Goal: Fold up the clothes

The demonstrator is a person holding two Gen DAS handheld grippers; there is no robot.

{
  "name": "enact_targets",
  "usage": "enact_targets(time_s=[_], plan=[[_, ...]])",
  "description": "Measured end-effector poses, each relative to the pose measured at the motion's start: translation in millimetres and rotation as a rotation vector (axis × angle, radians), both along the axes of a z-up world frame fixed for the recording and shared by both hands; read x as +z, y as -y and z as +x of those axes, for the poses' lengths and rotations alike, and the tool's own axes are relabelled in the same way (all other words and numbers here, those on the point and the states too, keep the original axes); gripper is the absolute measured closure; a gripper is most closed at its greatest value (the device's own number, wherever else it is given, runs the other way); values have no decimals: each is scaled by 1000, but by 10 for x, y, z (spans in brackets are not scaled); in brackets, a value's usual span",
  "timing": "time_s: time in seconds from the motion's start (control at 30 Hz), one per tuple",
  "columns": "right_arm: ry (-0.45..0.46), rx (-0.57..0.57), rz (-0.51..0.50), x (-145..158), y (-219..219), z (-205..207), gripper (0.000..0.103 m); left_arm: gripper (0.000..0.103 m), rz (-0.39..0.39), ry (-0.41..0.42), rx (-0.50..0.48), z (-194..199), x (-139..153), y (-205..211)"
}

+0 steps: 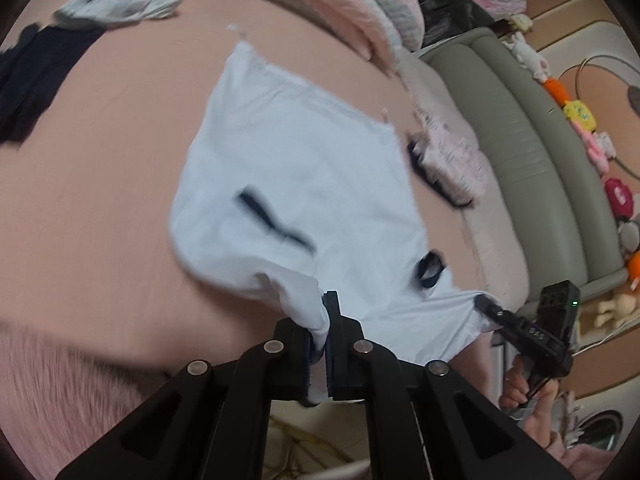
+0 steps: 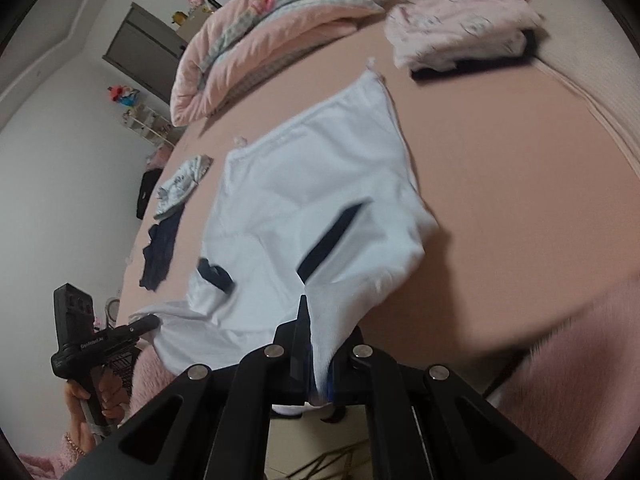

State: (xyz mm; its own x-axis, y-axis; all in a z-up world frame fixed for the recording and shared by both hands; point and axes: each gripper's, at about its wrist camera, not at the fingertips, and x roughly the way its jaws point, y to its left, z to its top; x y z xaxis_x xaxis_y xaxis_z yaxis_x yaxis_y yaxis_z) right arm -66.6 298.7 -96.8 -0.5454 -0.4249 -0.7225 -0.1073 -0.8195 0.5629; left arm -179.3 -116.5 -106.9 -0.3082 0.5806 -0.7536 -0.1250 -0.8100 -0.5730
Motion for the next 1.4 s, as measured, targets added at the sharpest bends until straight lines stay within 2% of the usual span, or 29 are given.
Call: enact_targets(time_s=[0.1, 0.23, 0.37, 0.43, 0.47, 0.5, 0.53, 0.57, 0.6, 0.67, 0.73, 0.8, 0.87, 0.93, 0.97, 1.0, 1.1, 1.17, 1.23, 1.3, 1.37, 1.4], plan=[[-13, 24, 14, 102, 8, -410, 100, 99, -5, -11, 4, -407, 48, -45], [-15, 23, -5, 114, -74, -975, 100, 99, -18, 31, 44, -1002, -167, -62], [41, -22, 39, -153, -158, -1545, 100, 99, 4, 83, 119, -1495, -515, -1], [96, -41, 36, -387, -216, -1751, 99, 95, 33, 128, 132, -1696, -736, 46], [135, -53, 31, -543, -250, -1843, 99, 84, 45, 167, 135, -1772, -853, 74], [175, -66, 26, -698, -284, -1935, 99, 58, 58, 194, 148, -1815, -926, 105], [209, -83, -2, -824, -333, -1991, 98, 43, 88, 214, 159, -1856, -977, 145], [241, -103, -38, -940, -387, -2036, 98, 23, 151, 221, 165, -1895, -982, 200], [239, -120, -86, -976, -442, -2059, 98, 14, 192, 220, 178, -1925, -961, 256], [161, -143, -158, -837, -538, -2059, 93, 14, 160, 176, 227, -1935, -787, 358], [81, -163, -169, -616, -599, -2014, 85, 14, 32, 80, 214, -1882, -533, 341], [23, -177, -138, -400, -615, -1936, 79, 14, -103, 7, 111, -1807, -364, 160], [-21, -155, -6, -210, -514, -1828, 79, 17, -209, -48, -8, -1696, -336, -107], [-17, -44, 136, -159, -261, -1799, 79, 44, -306, -97, -129, -1565, -349, -394], [-12, 19, 206, -144, -124, -1791, 79, 65, -346, -108, -178, -1525, -384, -515], [9, 89, 256, -195, 19, -1813, 79, 75, -368, -91, -202, -1537, -477, -587], [108, 256, 322, -504, 366, -1966, 79, 77, -437, -41, -267, -1585, -752, -791], [151, 247, 350, -688, 387, -2089, 80, 77, -506, -41, -238, -1717, -883, -809], [169, 202, 348, -797, 319, -2186, 82, 77, -531, -66, -135, -1842, -845, -652], [130, 89, 329, -711, 85, -2158, 82, 77, -490, -53, 6, -1902, -727, -362], [91, -17, 317, -587, -153, -2046, 81, 76, -337, -25, 45, -1784, -616, -128], [77, -40, 288, -534, -239, -1936, 80, 71, -282, -19, 59, -1706, -565, -34]])
